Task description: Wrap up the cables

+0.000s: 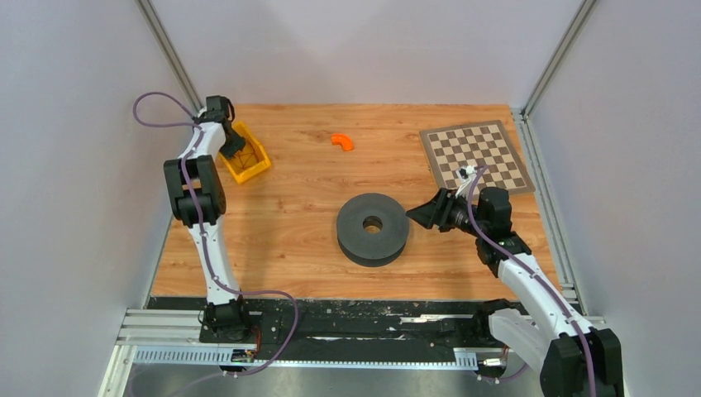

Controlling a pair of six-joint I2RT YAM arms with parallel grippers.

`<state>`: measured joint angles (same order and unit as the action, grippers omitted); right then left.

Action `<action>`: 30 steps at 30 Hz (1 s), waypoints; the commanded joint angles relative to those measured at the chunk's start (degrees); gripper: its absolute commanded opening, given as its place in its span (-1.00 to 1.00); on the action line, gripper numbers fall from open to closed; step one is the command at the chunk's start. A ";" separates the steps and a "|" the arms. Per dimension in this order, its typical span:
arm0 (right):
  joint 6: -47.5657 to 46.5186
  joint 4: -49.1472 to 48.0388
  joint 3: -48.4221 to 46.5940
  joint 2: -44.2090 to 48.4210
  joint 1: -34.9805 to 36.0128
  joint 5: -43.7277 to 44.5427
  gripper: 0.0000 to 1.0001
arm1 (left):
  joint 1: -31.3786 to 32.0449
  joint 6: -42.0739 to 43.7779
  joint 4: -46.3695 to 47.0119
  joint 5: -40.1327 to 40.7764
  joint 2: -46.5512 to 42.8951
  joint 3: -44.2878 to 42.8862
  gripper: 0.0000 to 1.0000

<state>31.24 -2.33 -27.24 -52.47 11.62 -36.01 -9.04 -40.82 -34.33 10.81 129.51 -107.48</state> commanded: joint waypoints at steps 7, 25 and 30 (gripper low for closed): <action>-2.27 -0.48 -4.10 -1.47 0.19 -0.29 0.13 | -0.98 -3.79 -2.33 -1.49 3.85 -6.20 -0.17; -2.05 0.15 -4.69 0.41 0.20 -0.17 0.12 | -1.07 -0.39 5.22 -8.55 -7.82 -1.04 -1.00; -5.44 3.52 -7.64 0.73 0.15 3.16 0.13 | -1.07 0.94 6.60 -13.03 -16.72 -0.54 -1.00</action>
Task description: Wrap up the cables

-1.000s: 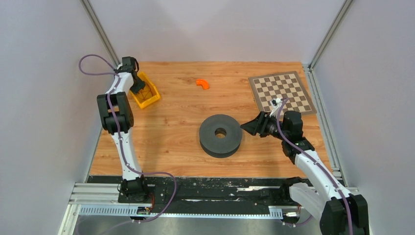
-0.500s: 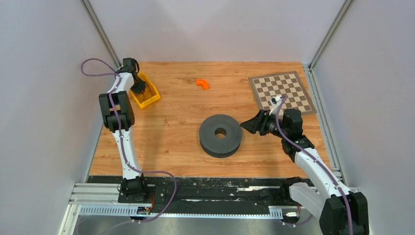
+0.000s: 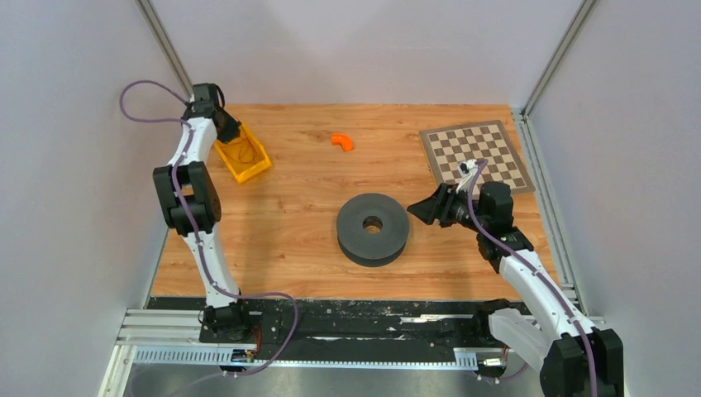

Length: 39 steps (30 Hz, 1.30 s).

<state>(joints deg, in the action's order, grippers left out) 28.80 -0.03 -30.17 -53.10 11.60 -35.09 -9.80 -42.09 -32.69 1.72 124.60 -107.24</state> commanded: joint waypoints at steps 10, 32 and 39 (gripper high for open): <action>-1.46 4.21 -3.53 9.70 0.19 3.70 0.21 | -0.25 3.66 10.90 -13.90 -30.60 7.36 -1.00; 2.62 -3.02 5.22 4.12 0.20 0.96 0.60 | 11.45 10.12 13.82 -31.62 -68.00 47.78 -1.00; 6.94 -11.74 8.67 -4.46 0.63 -1.00 0.56 | 13.91 15.27 9.87 -28.76 -70.47 54.24 -1.00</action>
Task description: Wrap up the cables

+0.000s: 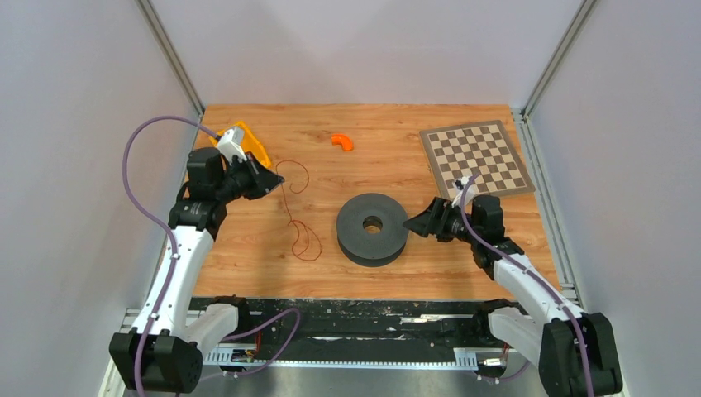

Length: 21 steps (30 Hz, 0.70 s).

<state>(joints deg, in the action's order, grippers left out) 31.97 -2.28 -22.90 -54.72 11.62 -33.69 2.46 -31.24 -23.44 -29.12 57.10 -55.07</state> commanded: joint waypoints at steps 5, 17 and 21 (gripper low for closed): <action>2.43 -10.98 0.08 -6.99 2.67 -2.82 0.53 | 1.78 6.17 -1.86 -0.60 -1.01 0.22 -1.00; 5.21 -20.53 0.02 -17.43 6.34 1.15 0.47 | 1.48 6.80 -2.20 0.53 -2.29 0.67 -1.00; 6.06 -23.61 -1.73 -21.30 8.12 0.39 0.31 | 1.27 6.73 -2.11 0.86 -2.11 0.75 -1.00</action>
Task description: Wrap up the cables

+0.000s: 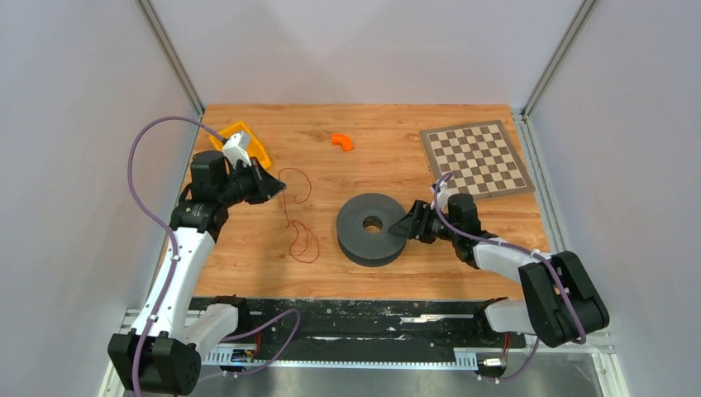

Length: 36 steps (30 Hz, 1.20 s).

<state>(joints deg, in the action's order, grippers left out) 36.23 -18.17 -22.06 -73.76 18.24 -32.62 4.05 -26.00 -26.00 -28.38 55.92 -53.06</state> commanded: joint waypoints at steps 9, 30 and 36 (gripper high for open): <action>1.52 13.47 -12.58 7.52 4.23 12.79 -0.99 | -0.82 1.44 0.32 0.60 -1.02 -1.16 -1.00; 26.39 81.47 -68.68 -30.44 40.74 74.31 -1.00 | -1.43 0.88 0.76 -0.23 -1.74 -0.74 -1.00; 26.78 82.15 -73.84 -36.44 42.42 73.70 -1.00 | -1.49 0.97 0.60 0.54 -2.20 -0.67 -1.00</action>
<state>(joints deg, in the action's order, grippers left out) 59.51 51.66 -95.77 -106.00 61.36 40.64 2.92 -25.74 -26.00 -27.97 55.13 -53.06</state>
